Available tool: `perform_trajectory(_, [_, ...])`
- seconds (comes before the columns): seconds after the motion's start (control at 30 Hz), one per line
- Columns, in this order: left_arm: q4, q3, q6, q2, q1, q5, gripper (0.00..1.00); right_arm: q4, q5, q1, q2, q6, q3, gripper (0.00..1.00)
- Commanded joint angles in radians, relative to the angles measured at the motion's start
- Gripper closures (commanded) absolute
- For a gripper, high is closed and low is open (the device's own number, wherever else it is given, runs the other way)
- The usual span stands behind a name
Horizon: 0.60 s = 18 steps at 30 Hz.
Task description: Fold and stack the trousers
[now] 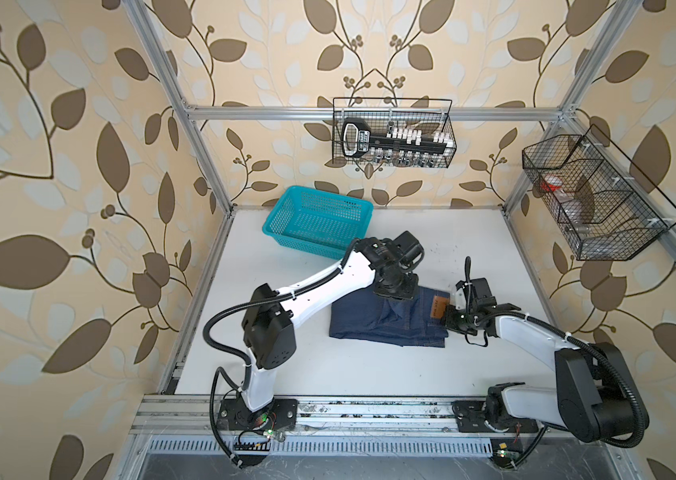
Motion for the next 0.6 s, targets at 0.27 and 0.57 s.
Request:
perform_trajectory(0.27, [0.024,0.210,-0.015,0.203,-0.095,0.100,1.00,0.036,-0.076,-0.002,0.011,0.024,-0.041,0.84])
perform_trajectory(0.57, [0.026,0.200,0.005,0.268,-0.120,0.173,0.92,0.025,-0.091,-0.014,-0.025,0.026,-0.026,0.82])
